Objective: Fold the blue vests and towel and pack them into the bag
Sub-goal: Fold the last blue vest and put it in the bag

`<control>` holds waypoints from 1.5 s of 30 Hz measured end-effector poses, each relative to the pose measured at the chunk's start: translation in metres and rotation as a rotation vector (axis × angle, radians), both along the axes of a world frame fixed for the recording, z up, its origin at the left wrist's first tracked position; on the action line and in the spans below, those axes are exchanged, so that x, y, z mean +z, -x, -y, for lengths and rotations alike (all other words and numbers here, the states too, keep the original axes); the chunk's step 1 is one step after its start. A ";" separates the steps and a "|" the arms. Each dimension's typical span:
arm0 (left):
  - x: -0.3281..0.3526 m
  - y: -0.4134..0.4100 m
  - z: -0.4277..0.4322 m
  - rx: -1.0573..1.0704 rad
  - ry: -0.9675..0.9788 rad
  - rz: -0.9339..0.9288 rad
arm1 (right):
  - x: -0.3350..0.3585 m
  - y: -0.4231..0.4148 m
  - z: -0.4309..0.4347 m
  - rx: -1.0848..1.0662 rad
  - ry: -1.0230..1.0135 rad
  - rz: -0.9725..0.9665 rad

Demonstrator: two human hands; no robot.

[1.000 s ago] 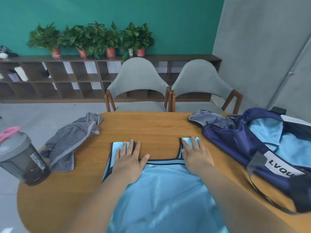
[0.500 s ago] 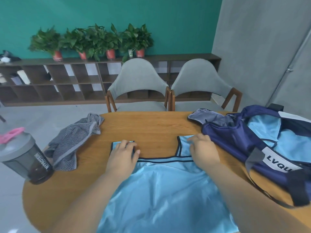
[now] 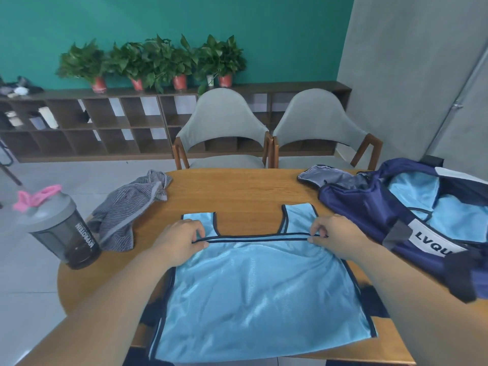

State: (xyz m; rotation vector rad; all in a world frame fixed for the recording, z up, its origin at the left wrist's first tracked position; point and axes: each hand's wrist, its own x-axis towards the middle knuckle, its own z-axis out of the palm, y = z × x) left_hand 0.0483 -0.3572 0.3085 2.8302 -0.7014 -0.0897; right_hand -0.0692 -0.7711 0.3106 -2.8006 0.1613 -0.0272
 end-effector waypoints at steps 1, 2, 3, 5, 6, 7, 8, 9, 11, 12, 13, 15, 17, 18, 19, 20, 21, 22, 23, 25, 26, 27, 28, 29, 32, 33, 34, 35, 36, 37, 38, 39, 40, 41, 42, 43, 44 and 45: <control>0.000 0.000 0.000 0.017 0.009 -0.009 | -0.001 0.001 0.000 0.012 -0.007 -0.004; 0.000 0.001 0.000 0.031 0.015 -0.021 | -0.002 0.002 0.001 0.022 -0.011 -0.009; -0.001 0.002 -0.001 0.040 0.016 -0.030 | -0.003 0.003 0.001 0.027 -0.010 -0.013; -0.003 0.003 -0.002 0.036 0.009 -0.029 | -0.004 0.004 0.003 0.024 -0.001 -0.011; -0.004 0.004 -0.002 0.029 0.009 -0.027 | -0.003 0.005 0.003 0.022 0.001 -0.008; -0.005 0.005 -0.002 0.024 0.012 -0.026 | -0.003 0.006 0.004 0.021 -0.003 -0.002; -0.005 0.005 -0.001 0.021 0.018 -0.021 | -0.003 0.007 0.004 0.021 -0.015 0.009; -0.005 0.006 -0.001 0.022 0.025 -0.013 | -0.003 0.007 0.004 0.016 -0.037 0.026; -0.006 0.005 -0.002 0.045 0.052 0.003 | -0.002 0.010 0.004 -0.002 -0.105 0.069; -0.006 0.004 -0.003 0.056 0.073 0.011 | -0.001 0.011 0.004 -0.014 -0.141 0.089; -0.007 0.004 -0.004 0.063 0.098 0.014 | -0.001 0.013 0.004 -0.026 -0.180 0.106; -0.005 0.006 -0.006 0.061 0.176 -0.011 | -0.001 0.015 0.005 -0.048 -0.254 0.132; 0.000 0.007 -0.007 0.065 0.266 -0.033 | -0.002 0.016 0.006 -0.049 -0.262 0.155; 0.001 0.007 -0.009 0.071 0.310 -0.035 | -0.002 0.016 0.006 -0.043 -0.259 0.162; 0.003 0.007 -0.010 0.075 0.350 -0.035 | -0.002 0.016 0.007 -0.040 -0.260 0.167; 0.004 0.007 -0.011 0.076 0.386 -0.040 | -0.002 0.016 0.007 -0.043 -0.260 0.168; 0.005 0.007 -0.012 0.077 0.416 -0.050 | -0.001 0.016 0.007 -0.050 -0.258 0.167; 0.005 0.008 -0.012 0.080 0.443 -0.063 | -0.001 0.016 0.007 -0.053 -0.256 0.165; 0.005 0.008 -0.013 0.087 0.463 -0.073 | -0.001 0.016 0.007 -0.053 -0.254 0.162; 0.004 0.008 -0.014 0.117 0.502 -0.098 | 0.001 0.016 0.005 -0.059 -0.272 0.153; 0.003 0.007 -0.016 0.135 0.525 -0.118 | 0.002 0.016 0.004 -0.067 -0.295 0.146; 0.002 0.008 -0.018 0.151 0.542 -0.148 | 0.003 0.017 0.003 -0.075 -0.328 0.132; 0.002 0.009 -0.019 0.159 0.555 -0.181 | 0.004 0.018 0.003 -0.074 -0.349 0.112; 0.001 0.010 -0.020 0.162 0.558 -0.207 | 0.004 0.019 0.003 -0.066 -0.349 0.092; 0.001 0.011 -0.025 0.175 0.562 -0.234 | 0.005 0.020 0.007 -0.074 -0.352 0.098; 0.001 0.011 -0.026 0.189 0.573 -0.230 | 0.006 0.019 0.007 -0.091 -0.378 0.119; 0.002 0.011 -0.027 0.204 0.590 -0.225 | 0.007 0.019 0.007 -0.105 -0.403 0.136; 0.003 0.012 -0.027 0.219 0.605 -0.222 | 0.008 0.018 0.007 -0.116 -0.425 0.144; 0.003 0.012 -0.027 0.231 0.619 -0.218 | 0.009 0.018 0.007 -0.122 -0.448 0.147; 0.003 0.013 -0.027 0.238 0.624 -0.215 | 0.010 0.018 0.007 -0.130 -0.463 0.148; 0.003 0.013 -0.026 0.245 0.620 -0.209 | 0.010 0.018 0.006 -0.139 -0.467 0.147; 0.003 0.014 -0.027 0.251 0.614 -0.203 | 0.010 0.019 0.006 -0.153 -0.464 0.146; 0.003 0.014 -0.027 0.252 0.611 -0.201 | 0.010 0.019 0.006 -0.164 -0.459 0.145; 0.004 0.014 -0.028 0.251 0.615 -0.205 | 0.010 0.019 0.006 -0.173 -0.454 0.142; 0.003 0.015 -0.028 0.251 0.614 -0.215 | 0.010 0.019 0.006 -0.175 -0.454 0.140; 0.004 0.017 -0.029 0.248 0.596 -0.230 | 0.009 0.019 0.005 -0.175 -0.451 0.137; 0.005 0.019 -0.029 0.242 0.563 -0.245 | 0.009 0.019 0.004 -0.172 -0.443 0.139; 0.007 0.022 -0.029 0.232 0.526 -0.257 | 0.009 0.019 0.004 -0.173 -0.433 0.140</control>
